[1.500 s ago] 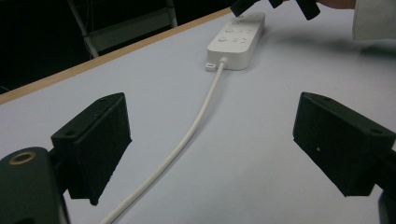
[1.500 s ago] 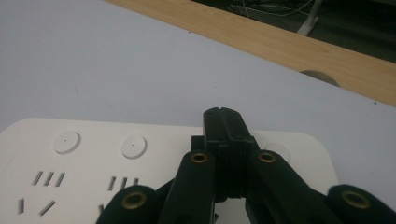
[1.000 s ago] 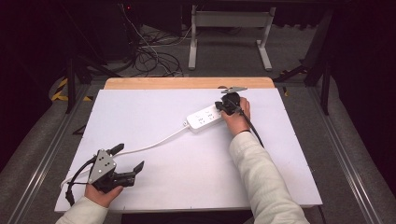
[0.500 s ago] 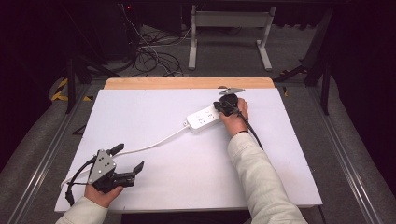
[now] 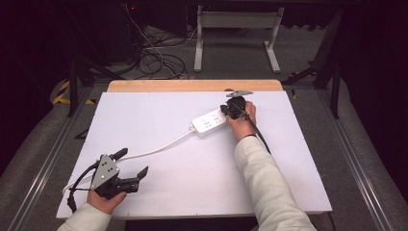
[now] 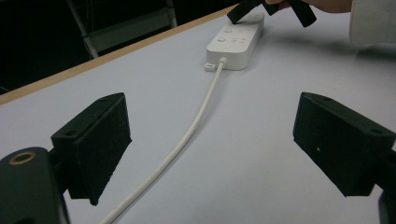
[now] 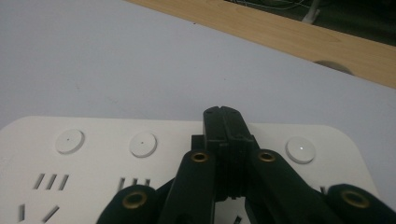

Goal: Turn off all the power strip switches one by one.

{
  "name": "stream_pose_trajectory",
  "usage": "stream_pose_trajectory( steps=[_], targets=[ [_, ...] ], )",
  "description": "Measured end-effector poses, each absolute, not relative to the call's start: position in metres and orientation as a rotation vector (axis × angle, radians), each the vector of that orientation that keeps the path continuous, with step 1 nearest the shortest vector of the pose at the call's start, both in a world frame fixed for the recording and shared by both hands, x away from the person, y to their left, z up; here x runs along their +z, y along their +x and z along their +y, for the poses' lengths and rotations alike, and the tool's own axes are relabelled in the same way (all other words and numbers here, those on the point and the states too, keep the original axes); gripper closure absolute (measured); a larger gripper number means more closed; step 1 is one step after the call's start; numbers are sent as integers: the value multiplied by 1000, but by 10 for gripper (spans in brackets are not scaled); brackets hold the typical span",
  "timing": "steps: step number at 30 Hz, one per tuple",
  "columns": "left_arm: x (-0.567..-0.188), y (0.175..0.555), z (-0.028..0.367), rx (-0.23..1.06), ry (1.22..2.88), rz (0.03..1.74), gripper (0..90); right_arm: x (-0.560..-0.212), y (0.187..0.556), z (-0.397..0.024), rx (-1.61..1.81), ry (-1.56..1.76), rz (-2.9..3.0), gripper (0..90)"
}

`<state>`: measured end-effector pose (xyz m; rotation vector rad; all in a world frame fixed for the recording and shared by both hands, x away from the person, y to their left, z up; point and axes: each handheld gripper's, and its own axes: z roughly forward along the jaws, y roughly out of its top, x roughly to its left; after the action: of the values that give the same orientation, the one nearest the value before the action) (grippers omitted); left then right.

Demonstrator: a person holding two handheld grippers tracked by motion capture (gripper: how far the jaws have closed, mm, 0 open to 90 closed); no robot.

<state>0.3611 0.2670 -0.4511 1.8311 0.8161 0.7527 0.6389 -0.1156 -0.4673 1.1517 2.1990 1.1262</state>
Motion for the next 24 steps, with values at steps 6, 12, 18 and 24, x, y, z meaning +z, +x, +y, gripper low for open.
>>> stream_pose_trajectory(
  steps=[6,12,18,24],
  targets=[
    [-451,361,267,753,1832,816,119,-467,638,-113,1107,1153,2189,900],
    [-451,360,267,750,1827,820,119,-468,638,-114,1116,1168,2185,900],
    [-451,361,267,751,1828,820,119,-462,635,-111,1118,1119,2203,900],
    [-451,361,266,749,1829,822,119,-433,627,-118,1282,1049,2084,900]
  ],
)
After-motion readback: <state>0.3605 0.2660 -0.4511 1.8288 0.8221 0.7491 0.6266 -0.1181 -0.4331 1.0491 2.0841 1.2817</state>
